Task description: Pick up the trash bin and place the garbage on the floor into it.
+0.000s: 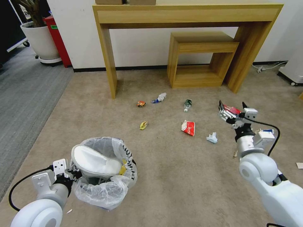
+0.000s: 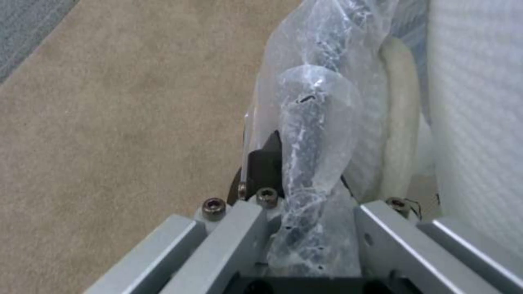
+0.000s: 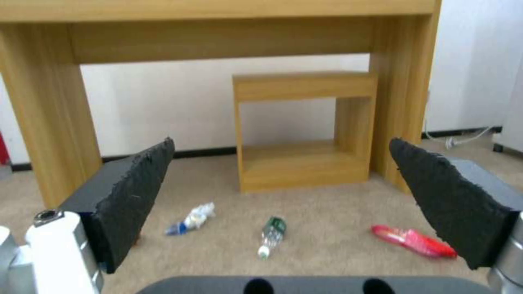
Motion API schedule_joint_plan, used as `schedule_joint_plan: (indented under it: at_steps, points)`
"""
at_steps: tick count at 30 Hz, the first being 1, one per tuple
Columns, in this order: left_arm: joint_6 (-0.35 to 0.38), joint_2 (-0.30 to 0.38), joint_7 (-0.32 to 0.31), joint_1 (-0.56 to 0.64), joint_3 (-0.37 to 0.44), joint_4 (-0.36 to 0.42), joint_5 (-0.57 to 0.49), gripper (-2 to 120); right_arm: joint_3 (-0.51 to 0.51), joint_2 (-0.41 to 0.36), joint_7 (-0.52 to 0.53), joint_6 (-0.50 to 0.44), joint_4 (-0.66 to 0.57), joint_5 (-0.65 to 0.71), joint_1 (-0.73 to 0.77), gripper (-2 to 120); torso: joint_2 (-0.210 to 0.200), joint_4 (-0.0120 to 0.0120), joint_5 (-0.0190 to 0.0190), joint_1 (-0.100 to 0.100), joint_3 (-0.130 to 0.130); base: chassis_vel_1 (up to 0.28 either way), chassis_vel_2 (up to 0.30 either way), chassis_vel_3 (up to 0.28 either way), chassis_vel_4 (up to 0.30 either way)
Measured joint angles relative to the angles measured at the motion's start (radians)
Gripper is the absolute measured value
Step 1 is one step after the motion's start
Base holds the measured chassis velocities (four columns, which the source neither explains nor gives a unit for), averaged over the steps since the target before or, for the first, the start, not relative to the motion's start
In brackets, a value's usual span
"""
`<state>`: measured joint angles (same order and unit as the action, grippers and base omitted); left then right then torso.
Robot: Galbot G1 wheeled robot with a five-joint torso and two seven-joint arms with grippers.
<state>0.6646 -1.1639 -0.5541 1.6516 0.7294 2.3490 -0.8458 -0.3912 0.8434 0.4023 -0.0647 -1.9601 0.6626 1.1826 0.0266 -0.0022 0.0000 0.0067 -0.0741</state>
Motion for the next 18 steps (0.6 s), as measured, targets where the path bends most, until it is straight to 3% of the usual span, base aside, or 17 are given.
schedule_joint_plan:
  at_steps: [13, 18]
  points:
    - [-0.013, -0.015, 0.005, 0.016, 0.011, 0.008, 0.013, 1, 0.02, 0.036, -0.01, 0.016, 0.005, -0.058, 0.037, 100, 0.0, -0.0001, 0.0, 0.0, 0.0, 0.0, 0.0, 0.0, 0.0]
    - [-0.016, -0.015, 0.008, 0.019, 0.018, 0.008, 0.015, 1, 0.03, 0.04, -0.011, 0.017, 0.005, -0.061, 0.035, 100, 0.0, -0.0001, -0.0001, 0.0, 0.0, -0.087, 0.104, 0.1, -0.088]
